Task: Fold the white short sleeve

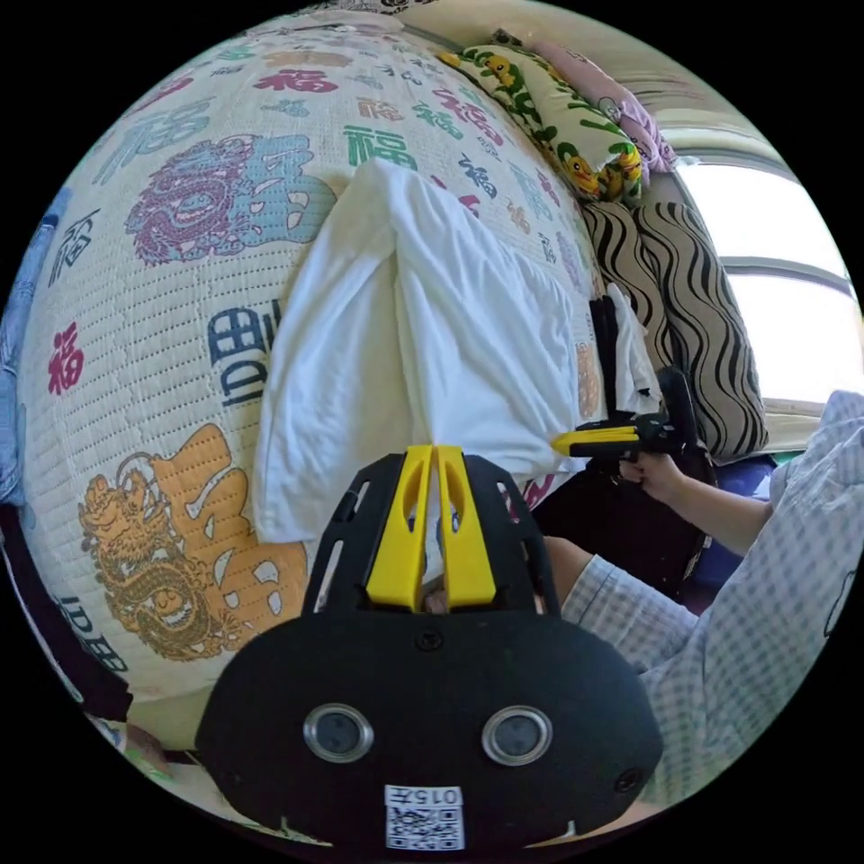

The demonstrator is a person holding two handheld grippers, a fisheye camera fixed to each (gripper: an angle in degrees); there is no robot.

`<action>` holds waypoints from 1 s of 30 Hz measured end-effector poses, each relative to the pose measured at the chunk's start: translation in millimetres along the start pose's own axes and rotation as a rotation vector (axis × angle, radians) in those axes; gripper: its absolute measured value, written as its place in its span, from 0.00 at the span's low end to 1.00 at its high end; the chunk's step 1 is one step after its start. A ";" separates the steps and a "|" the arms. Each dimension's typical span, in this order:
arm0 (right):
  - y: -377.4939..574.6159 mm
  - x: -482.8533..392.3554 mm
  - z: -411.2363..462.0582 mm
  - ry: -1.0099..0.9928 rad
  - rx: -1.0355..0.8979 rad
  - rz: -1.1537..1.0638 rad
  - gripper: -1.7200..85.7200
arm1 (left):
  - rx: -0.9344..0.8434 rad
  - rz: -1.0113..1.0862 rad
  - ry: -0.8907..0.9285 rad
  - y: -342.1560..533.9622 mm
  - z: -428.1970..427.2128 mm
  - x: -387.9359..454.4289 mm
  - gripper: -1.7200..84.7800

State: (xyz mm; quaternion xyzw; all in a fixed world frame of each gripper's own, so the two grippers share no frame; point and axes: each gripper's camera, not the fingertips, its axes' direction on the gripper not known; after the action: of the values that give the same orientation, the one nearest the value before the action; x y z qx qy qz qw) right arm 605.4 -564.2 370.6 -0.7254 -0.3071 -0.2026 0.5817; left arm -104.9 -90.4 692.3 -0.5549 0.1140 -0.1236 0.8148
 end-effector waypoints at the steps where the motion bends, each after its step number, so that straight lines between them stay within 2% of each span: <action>1: 1.4 6.0 7.6 -0.028 -0.017 0.012 0.02 | -0.022 0.010 -0.012 2.8 1.8 -2.1 0.03; 3: 2.9 14.5 10.4 -0.061 -0.008 0.034 0.02 | -0.084 0.014 -0.074 5.2 11.5 -7.0 0.05; 5: 6.8 30.2 -7.7 -0.195 0.121 0.087 0.07 | -0.066 -0.018 -0.103 4.3 12.6 -12.8 0.08; 7: 10.4 51.0 -30.5 -0.280 0.255 0.161 0.08 | 0.085 0.016 -0.057 -5.5 -3.7 -14.1 0.10; 11: 6.2 110.5 -65.6 -0.278 0.486 0.354 0.12 | 0.206 -0.006 -0.024 -42.5 -7.2 -30.7 0.12; 16: -26.3 164.0 -51.2 -0.471 0.484 0.489 0.14 | 0.182 -0.069 0.070 -107.5 31.0 -63.7 0.12; 19: -45.3 177.6 -37.3 -0.547 0.434 0.526 0.08 | 0.138 -0.060 0.088 -128.0 48.1 -69.6 0.06; 24: -46.0 198.9 -39.5 -0.506 0.501 0.627 0.04 | 0.203 -0.024 -0.078 -139.0 48.1 -67.4 0.02; 27: -50.1 205.7 -35.4 -0.543 0.510 0.636 0.05 | 0.180 -0.025 -0.102 -139.4 59.9 -71.7 0.02; 30: -51.9 198.2 -38.4 -0.526 0.506 0.610 0.07 | 0.220 -0.077 -0.049 -124.9 60.0 -77.1 0.05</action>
State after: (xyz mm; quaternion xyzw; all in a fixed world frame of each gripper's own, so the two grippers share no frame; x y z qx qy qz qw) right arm 717.0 -552.7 546.2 -0.6446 -0.2568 0.2493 0.6756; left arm -167.7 -56.7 834.0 -0.4688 0.0585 -0.1528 0.8680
